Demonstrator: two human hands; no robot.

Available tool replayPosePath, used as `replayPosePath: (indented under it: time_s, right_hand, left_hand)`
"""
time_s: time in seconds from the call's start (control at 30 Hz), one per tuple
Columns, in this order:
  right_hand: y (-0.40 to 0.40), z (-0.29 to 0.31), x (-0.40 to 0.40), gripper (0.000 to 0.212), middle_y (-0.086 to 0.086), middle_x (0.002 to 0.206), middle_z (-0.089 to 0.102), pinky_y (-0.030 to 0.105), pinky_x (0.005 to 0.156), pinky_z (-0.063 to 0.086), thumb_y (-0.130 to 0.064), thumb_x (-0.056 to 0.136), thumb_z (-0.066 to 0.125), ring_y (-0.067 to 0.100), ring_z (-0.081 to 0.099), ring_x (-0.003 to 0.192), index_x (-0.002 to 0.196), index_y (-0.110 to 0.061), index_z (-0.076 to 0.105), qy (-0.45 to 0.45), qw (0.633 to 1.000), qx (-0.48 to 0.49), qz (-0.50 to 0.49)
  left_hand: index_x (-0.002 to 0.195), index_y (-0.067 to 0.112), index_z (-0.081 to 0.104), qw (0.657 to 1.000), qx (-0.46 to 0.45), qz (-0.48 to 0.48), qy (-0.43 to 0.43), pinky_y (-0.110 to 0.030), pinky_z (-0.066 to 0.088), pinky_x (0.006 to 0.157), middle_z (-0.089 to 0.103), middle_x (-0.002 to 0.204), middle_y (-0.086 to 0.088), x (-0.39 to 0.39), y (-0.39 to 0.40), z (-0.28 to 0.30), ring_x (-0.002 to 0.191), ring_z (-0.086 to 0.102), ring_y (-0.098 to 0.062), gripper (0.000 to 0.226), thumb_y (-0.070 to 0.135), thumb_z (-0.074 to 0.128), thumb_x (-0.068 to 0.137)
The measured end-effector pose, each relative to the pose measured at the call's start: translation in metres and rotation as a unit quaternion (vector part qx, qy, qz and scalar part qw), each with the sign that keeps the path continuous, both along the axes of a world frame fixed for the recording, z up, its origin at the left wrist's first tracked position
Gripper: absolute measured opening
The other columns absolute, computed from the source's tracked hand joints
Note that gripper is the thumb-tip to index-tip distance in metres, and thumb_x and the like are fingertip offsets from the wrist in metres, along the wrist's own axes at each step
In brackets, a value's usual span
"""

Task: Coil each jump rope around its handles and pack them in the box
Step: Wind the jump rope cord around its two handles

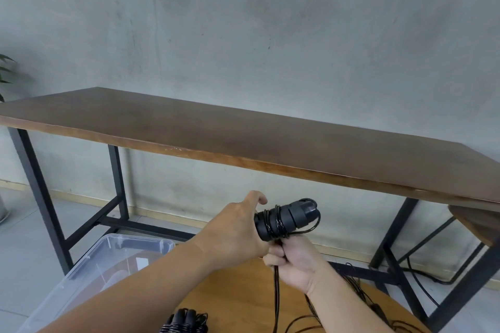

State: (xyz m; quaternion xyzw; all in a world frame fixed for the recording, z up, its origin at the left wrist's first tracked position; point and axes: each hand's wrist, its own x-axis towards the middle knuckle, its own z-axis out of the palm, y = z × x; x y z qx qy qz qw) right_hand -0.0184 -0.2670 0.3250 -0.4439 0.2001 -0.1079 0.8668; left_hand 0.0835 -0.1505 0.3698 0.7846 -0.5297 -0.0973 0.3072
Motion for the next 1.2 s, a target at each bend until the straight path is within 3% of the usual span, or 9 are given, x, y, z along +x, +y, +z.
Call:
replayPosePath:
  time_s: [0.1,0.23,0.33,0.4,0.53,0.7,0.87,1.07,1.2]
  right_hand:
    - [0.010,-0.009,-0.001,0.031,0.000,0.061,0.041,0.021,0.044,0.013,-0.001,0.101,0.033,0.008,0.022,0.049,0.080,-0.009,0.054,0.028,0.998,-0.054,-0.036]
    - [0.026,-0.014,-0.008,0.032,0.002,0.064,0.049,0.023,0.045,0.016,-0.023,0.107,0.038,0.011,0.024,0.049,0.100,-0.003,0.062,0.116,0.981,-0.158,-0.002]
    - [0.037,-0.009,-0.010,0.033,-0.003,0.060,0.047,0.022,0.044,0.019,-0.026,0.107,0.036,0.009,0.027,0.045,0.103,-0.007,0.063,0.170,0.952,-0.252,0.013]
    - [0.038,-0.002,-0.009,0.031,-0.004,0.061,0.048,0.024,0.046,0.027,-0.028,0.106,0.038,0.010,0.033,0.045,0.091,-0.012,0.060,0.217,0.895,-0.388,0.043]
    - [0.034,0.022,-0.014,0.033,-0.001,0.062,0.046,0.030,0.050,0.030,-0.029,0.099,0.046,0.016,0.039,0.052,0.068,-0.016,0.046,0.280,0.729,-0.615,0.105]
    - [0.020,0.056,-0.018,0.023,0.006,0.064,0.051,0.030,0.053,0.036,-0.021,0.090,0.054,0.020,0.045,0.058,0.076,-0.005,0.065,0.298,0.659,-0.682,0.109]
    - [-0.003,0.086,-0.014,0.015,-0.002,0.080,0.073,0.033,0.071,0.058,-0.030,0.087,0.070,0.014,0.067,0.077,0.079,-0.022,0.079,0.295,0.665,-0.678,0.101]
    - [-0.039,0.103,-0.011,0.009,-0.010,0.079,0.074,0.027,0.076,0.054,-0.038,0.080,0.079,0.003,0.066,0.077,0.081,-0.029,0.079,0.239,0.701,-0.651,0.166]
    - [-0.056,0.092,-0.015,0.012,-0.005,0.067,0.064,0.019,0.055,0.038,-0.033,0.082,0.077,0.005,0.048,0.057,0.086,-0.022,0.080,0.184,0.794,-0.553,0.169]
  left_hand:
    - [0.135,0.024,0.037,0.996,0.034,0.020,-0.081,-0.033,0.054,0.073,0.063,0.093,0.003,0.005,-0.007,-0.006,0.082,0.060,-0.017,0.062,0.025,0.065,0.079]
    - [0.107,0.019,0.050,0.982,0.046,0.068,-0.171,-0.029,0.046,0.069,0.057,0.100,0.001,0.016,-0.014,-0.009,0.084,0.054,-0.019,0.028,0.019,0.062,0.081]
    - [0.105,0.019,0.048,0.965,0.088,0.080,-0.232,-0.027,0.037,0.069,0.054,0.110,0.000,0.022,-0.018,-0.014,0.093,0.052,-0.020,0.023,0.013,0.060,0.086]
    - [0.115,0.016,0.047,0.945,0.130,0.072,-0.291,-0.029,0.037,0.074,0.051,0.116,-0.001,0.020,-0.020,-0.020,0.105,0.053,-0.023,0.030,0.016,0.060,0.088]
    - [0.123,0.014,0.044,0.905,0.184,0.073,-0.377,-0.031,0.035,0.074,0.050,0.120,-0.005,0.017,-0.026,-0.031,0.108,0.052,-0.024,0.037,0.011,0.059,0.089]
    - [0.123,0.015,0.042,0.893,0.197,0.052,-0.401,-0.032,0.032,0.071,0.050,0.117,-0.005,0.018,-0.028,-0.034,0.106,0.051,-0.024,0.039,0.009,0.058,0.088]
    - [0.119,0.017,0.045,0.888,0.170,-0.001,-0.427,-0.032,0.028,0.071,0.051,0.113,-0.004,0.014,-0.025,-0.025,0.104,0.051,-0.025,0.032,0.008,0.054,0.089]
    - [0.113,0.024,0.052,0.909,0.098,-0.096,-0.393,-0.031,0.026,0.073,0.056,0.106,0.002,0.010,-0.020,-0.017,0.098,0.051,-0.022,0.024,0.014,0.052,0.091]
    - [0.101,0.030,0.053,0.949,0.024,-0.112,-0.293,-0.028,0.033,0.070,0.058,0.091,0.009,0.012,-0.016,-0.013,0.083,0.051,-0.014,0.018,0.020,0.059,0.087]
